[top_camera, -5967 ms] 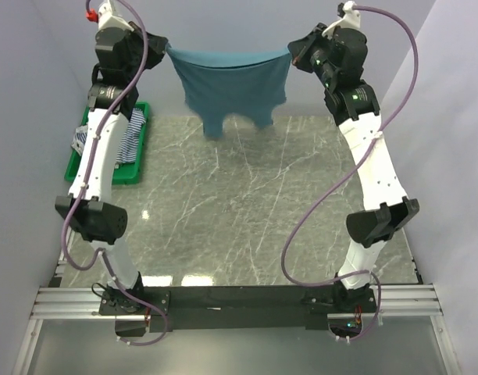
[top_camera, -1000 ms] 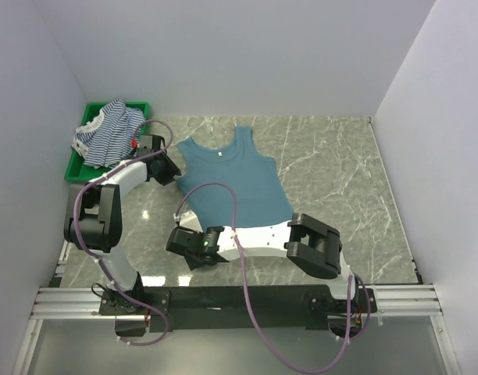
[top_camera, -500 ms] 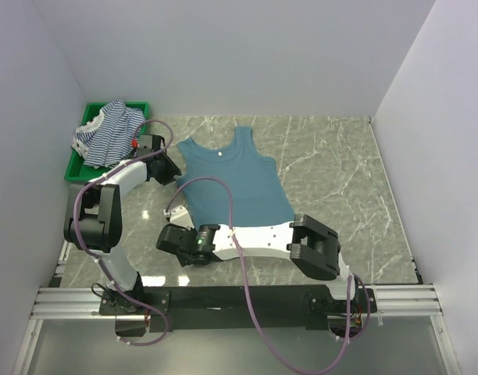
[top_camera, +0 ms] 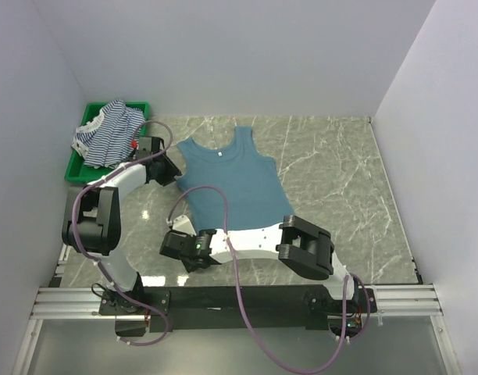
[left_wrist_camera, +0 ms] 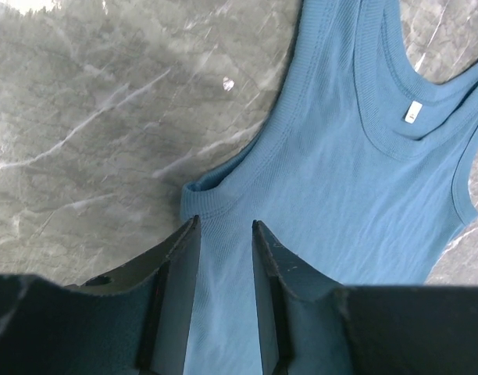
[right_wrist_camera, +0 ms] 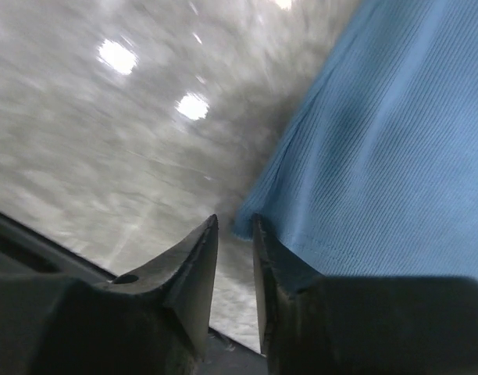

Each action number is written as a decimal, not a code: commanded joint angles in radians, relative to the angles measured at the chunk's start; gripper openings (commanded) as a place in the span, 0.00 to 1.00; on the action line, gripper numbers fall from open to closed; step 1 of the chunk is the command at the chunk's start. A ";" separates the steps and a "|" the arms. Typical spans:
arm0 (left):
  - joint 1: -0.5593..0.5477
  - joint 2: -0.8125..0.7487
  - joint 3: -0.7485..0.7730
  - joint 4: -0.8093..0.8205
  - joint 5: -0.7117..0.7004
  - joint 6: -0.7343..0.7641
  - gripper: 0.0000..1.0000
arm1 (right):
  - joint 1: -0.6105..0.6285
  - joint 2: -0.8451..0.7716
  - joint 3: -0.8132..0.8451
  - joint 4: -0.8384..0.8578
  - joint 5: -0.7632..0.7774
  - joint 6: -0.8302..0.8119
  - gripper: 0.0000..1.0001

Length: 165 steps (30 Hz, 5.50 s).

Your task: Fold and stack the tank tops

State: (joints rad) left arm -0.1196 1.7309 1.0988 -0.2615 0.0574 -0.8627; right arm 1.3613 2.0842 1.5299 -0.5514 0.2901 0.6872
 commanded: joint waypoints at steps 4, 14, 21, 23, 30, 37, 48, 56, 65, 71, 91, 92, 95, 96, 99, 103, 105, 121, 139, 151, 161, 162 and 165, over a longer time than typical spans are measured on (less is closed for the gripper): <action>-0.006 -0.065 -0.063 0.090 0.028 -0.032 0.40 | -0.022 -0.032 -0.089 0.057 -0.051 0.006 0.30; -0.015 -0.088 -0.109 0.157 0.024 -0.048 0.41 | -0.027 -0.035 -0.106 0.077 -0.091 0.005 0.05; -0.018 -0.097 -0.137 0.153 -0.022 -0.045 0.44 | -0.089 -0.187 -0.229 0.185 -0.160 0.012 0.00; -0.020 -0.100 -0.146 0.156 -0.030 -0.047 0.45 | -0.100 -0.214 -0.235 0.186 -0.170 0.012 0.00; -0.022 -0.076 -0.159 0.169 -0.034 -0.033 0.46 | -0.131 -0.246 -0.261 0.214 -0.220 0.021 0.00; -0.022 -0.042 -0.145 0.166 -0.050 -0.030 0.44 | -0.136 -0.263 -0.254 0.212 -0.224 0.021 0.00; -0.031 0.021 -0.123 0.176 -0.082 -0.036 0.36 | -0.145 -0.308 -0.263 0.200 -0.207 0.023 0.00; -0.037 0.050 -0.079 0.136 -0.172 -0.039 0.15 | -0.142 -0.352 -0.306 0.223 -0.213 0.031 0.00; -0.037 -0.022 -0.030 0.048 -0.295 -0.032 0.01 | -0.090 -0.323 -0.275 0.242 -0.262 0.032 0.00; -0.045 -0.062 0.064 -0.024 -0.335 0.001 0.01 | -0.080 -0.285 -0.214 0.257 -0.287 0.031 0.00; -0.285 0.266 0.472 -0.200 -0.406 0.067 0.01 | -0.235 -0.562 -0.618 0.384 -0.215 0.133 0.00; -0.291 0.272 0.475 -0.202 -0.407 0.067 0.01 | -0.234 -0.569 -0.631 0.386 -0.210 0.140 0.00; -0.311 0.292 0.483 -0.199 -0.406 0.067 0.00 | -0.237 -0.581 -0.683 0.404 -0.204 0.155 0.00; -0.316 0.297 0.484 -0.200 -0.409 0.067 0.01 | -0.235 -0.582 -0.695 0.415 -0.203 0.159 0.00; -0.330 0.309 0.487 -0.197 -0.410 0.068 0.01 | -0.237 -0.581 -0.731 0.424 -0.195 0.170 0.00; -0.342 0.321 0.483 -0.190 -0.406 0.073 0.00 | -0.237 -0.581 -0.767 0.432 -0.177 0.183 0.00; -0.347 0.323 0.477 -0.180 -0.401 0.080 0.01 | -0.237 -0.581 -0.780 0.439 -0.172 0.187 0.00; -0.338 0.277 0.541 -0.189 -0.418 0.128 0.54 | -0.197 -0.697 -0.720 0.262 0.042 0.170 0.35; -0.161 0.206 0.400 -0.260 -0.439 -0.041 0.43 | -0.070 -0.257 -0.266 0.171 0.021 -0.026 0.36; -0.150 0.357 0.469 -0.206 -0.401 0.002 0.46 | -0.064 -0.191 -0.307 0.194 0.001 -0.028 0.20; -0.150 0.446 0.630 -0.257 -0.461 0.036 0.20 | -0.051 -0.257 -0.395 0.258 -0.081 -0.060 0.01; -0.150 0.450 0.641 -0.262 -0.464 0.039 0.15 | -0.051 -0.260 -0.399 0.260 -0.092 -0.060 0.01; -0.150 0.463 0.671 -0.265 -0.467 0.059 0.07 | -0.044 -0.274 -0.415 0.268 -0.103 -0.057 0.00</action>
State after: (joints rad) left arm -0.2714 2.1841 1.7111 -0.5087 -0.3748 -0.8394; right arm 1.2972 1.8511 1.1408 -0.2970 0.2268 0.6403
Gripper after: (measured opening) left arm 0.115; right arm 0.007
